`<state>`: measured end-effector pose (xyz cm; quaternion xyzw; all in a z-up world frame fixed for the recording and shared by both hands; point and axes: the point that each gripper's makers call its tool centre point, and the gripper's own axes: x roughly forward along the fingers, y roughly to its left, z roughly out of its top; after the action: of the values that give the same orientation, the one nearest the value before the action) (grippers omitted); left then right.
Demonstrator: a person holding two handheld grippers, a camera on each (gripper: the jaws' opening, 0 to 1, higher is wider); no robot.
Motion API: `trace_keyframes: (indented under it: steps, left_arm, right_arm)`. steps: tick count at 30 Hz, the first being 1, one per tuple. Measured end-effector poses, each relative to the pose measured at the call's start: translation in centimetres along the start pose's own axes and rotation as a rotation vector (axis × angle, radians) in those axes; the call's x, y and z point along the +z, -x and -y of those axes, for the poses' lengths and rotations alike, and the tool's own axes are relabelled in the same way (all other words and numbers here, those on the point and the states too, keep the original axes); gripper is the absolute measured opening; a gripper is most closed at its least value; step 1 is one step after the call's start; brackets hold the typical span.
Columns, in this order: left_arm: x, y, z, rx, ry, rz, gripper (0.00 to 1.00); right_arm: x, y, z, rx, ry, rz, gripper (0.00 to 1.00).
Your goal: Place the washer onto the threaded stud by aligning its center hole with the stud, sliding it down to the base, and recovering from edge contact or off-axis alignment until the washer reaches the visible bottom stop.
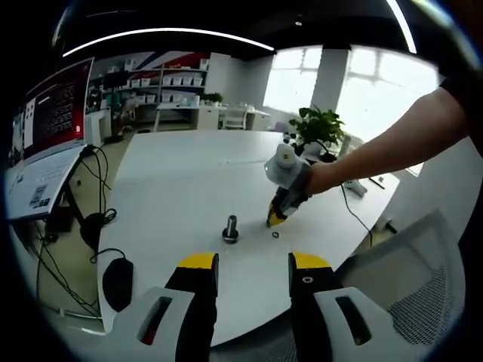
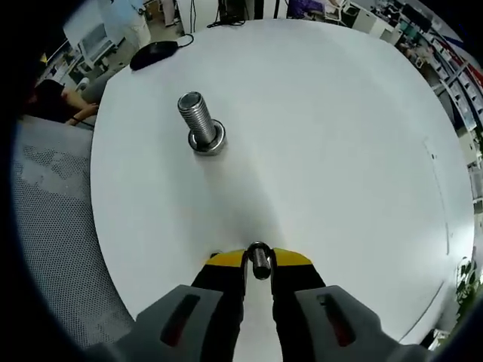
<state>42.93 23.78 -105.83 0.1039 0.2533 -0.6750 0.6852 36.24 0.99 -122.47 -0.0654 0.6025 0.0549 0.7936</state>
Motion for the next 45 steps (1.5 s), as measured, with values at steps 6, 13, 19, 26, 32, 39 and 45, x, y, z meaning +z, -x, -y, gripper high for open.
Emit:
trace_keyframes:
  steps: [6,13,19,26,32,39,45]
  left_arm:
    - [-0.1,-0.1,0.3,-0.009,-0.009,-0.007,0.35]
    - [-0.1,-0.2,0.6,-0.017,-0.015,-0.009,0.35]
    - [0.0,-0.1,0.6,-0.018,-0.017,-0.003,0.35]
    - [0.1,0.1,0.9,-0.027,-0.031,0.000,0.35]
    - [-0.3,0.3,1.5,-0.037,-0.027,-0.006,0.35]
    - [-0.9,0.1,1.8,-0.036,-0.042,-0.017,0.35]
    - [-1.1,0.1,1.6,-0.031,-0.041,-0.018,0.34]
  right_arm:
    - [0.0,-0.2,-0.1,0.005,0.009,-0.013,0.15]
    - [-0.1,0.8,-0.3,-0.006,-0.016,0.003,0.21]
    - [-0.4,2.0,-0.4,-0.023,-0.036,0.018,0.24]
    - [-0.9,3.8,-0.9,-0.039,-0.045,0.028,0.25]
    - [-1.6,4.0,-0.6,-0.052,-0.073,0.044,0.25]
    - [-2.3,3.9,-1.6,-0.051,-0.120,0.061,0.26]
    - [-3.4,3.9,-3.3,-0.044,-0.159,0.067,0.27]
